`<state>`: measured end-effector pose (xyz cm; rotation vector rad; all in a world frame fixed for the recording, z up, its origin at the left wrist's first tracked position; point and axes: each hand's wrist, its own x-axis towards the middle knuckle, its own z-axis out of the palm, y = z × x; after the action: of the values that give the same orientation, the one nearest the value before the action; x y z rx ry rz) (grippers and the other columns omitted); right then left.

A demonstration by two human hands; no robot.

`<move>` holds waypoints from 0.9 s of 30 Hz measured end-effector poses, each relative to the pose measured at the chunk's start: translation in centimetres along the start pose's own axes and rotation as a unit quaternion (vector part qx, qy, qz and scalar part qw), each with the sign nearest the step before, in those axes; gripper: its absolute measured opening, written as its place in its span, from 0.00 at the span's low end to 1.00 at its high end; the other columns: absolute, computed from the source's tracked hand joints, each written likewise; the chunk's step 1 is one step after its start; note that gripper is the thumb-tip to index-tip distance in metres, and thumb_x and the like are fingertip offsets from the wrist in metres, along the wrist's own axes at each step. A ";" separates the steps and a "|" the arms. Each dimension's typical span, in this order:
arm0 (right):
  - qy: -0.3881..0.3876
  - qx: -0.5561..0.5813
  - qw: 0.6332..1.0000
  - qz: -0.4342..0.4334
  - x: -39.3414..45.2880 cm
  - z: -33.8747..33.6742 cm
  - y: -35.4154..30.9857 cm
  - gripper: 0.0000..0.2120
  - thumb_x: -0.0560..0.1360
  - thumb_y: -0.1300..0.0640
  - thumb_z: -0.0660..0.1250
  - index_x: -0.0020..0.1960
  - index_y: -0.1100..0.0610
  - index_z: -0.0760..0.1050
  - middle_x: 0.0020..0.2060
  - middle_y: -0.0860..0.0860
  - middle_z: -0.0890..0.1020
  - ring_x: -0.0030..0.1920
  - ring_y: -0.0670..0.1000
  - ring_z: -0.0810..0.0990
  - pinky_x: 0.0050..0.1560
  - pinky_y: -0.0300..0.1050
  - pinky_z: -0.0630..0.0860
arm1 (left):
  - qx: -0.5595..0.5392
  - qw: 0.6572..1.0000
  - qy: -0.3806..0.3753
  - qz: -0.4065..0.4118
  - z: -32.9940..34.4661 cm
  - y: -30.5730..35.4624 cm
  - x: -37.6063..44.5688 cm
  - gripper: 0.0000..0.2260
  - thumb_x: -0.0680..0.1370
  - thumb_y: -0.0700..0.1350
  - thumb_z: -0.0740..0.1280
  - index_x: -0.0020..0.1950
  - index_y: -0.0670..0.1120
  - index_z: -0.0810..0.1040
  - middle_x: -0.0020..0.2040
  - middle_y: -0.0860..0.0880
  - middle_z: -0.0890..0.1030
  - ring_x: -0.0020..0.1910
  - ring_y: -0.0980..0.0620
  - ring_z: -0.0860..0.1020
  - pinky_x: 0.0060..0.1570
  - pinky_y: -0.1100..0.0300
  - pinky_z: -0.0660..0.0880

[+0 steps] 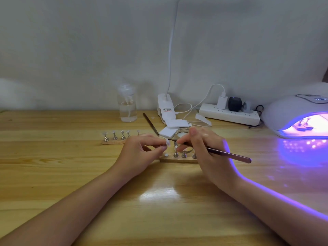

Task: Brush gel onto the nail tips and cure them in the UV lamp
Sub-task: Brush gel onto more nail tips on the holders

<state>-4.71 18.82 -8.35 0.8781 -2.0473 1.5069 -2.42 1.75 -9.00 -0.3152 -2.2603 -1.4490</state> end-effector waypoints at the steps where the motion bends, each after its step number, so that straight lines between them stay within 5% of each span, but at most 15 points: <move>1: -0.003 -0.006 1.000 -0.001 0.0 0.0 0.1 0.18 0.78 0.48 0.56 0.39 0.52 0.81 0.32 0.44 0.83 0.42 0.43 0.79 0.42 0.43 0.74 | 0.001 1.000 -0.001 -0.001 0.0 -0.1 0.0 0.12 0.70 0.34 0.71 0.41 0.52 0.82 0.39 0.54 0.82 0.38 0.63 0.78 0.35 0.72 0.71; 10: 0.002 0.041 0.999 0.011 -0.5 -0.3 0.3 0.22 0.75 0.46 0.54 0.35 0.55 0.81 0.28 0.47 0.82 0.35 0.45 0.80 0.44 0.40 0.73 | -0.002 1.000 -0.002 -0.013 0.0 -0.3 0.0 0.11 0.70 0.35 0.71 0.41 0.52 0.83 0.38 0.56 0.81 0.38 0.64 0.78 0.36 0.70 0.72; 17: -0.004 -0.003 1.000 0.012 -0.2 0.2 0.2 0.16 0.78 0.52 0.56 0.38 0.50 0.80 0.32 0.44 0.83 0.41 0.41 0.80 0.43 0.43 0.75 | -0.002 1.000 -0.006 -0.014 0.0 -0.4 0.1 0.12 0.70 0.35 0.71 0.40 0.54 0.83 0.37 0.58 0.81 0.38 0.62 0.78 0.38 0.64 0.77; 23: 0.011 0.044 0.998 0.034 -0.8 0.0 0.1 0.22 0.75 0.44 0.55 0.34 0.54 0.81 0.28 0.48 0.82 0.35 0.47 0.81 0.46 0.44 0.74 | -0.005 1.000 -0.008 -0.018 0.0 -0.4 0.1 0.13 0.70 0.36 0.72 0.40 0.55 0.82 0.36 0.61 0.81 0.37 0.64 0.78 0.37 0.68 0.75; 27: 0.018 0.001 1.000 0.011 -0.5 0.3 0.0 0.17 0.77 0.47 0.55 0.38 0.48 0.79 0.32 0.44 0.82 0.39 0.44 0.80 0.41 0.41 0.74 | -0.009 1.000 -0.013 -0.019 -0.1 -0.2 0.0 0.13 0.70 0.35 0.71 0.41 0.54 0.83 0.37 0.57 0.81 0.37 0.62 0.79 0.38 0.64 0.77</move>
<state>-4.36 18.62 -8.83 0.8246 -2.0367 1.5251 -2.46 1.60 -9.18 -0.2998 -2.2865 -1.4941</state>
